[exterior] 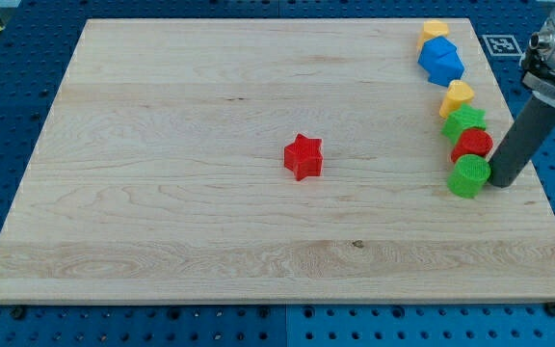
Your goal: Push the green circle towards the red circle
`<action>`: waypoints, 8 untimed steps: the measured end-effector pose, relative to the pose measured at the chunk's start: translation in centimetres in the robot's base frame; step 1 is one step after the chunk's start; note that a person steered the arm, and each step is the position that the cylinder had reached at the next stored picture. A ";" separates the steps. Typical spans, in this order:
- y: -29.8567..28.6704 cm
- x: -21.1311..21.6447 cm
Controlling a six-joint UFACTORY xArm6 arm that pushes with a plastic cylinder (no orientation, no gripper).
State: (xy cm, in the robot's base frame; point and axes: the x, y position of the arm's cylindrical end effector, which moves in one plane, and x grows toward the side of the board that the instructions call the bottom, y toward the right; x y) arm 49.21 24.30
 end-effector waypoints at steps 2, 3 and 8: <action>-5.8 0.2; -7.1 1.4; -14.8 1.7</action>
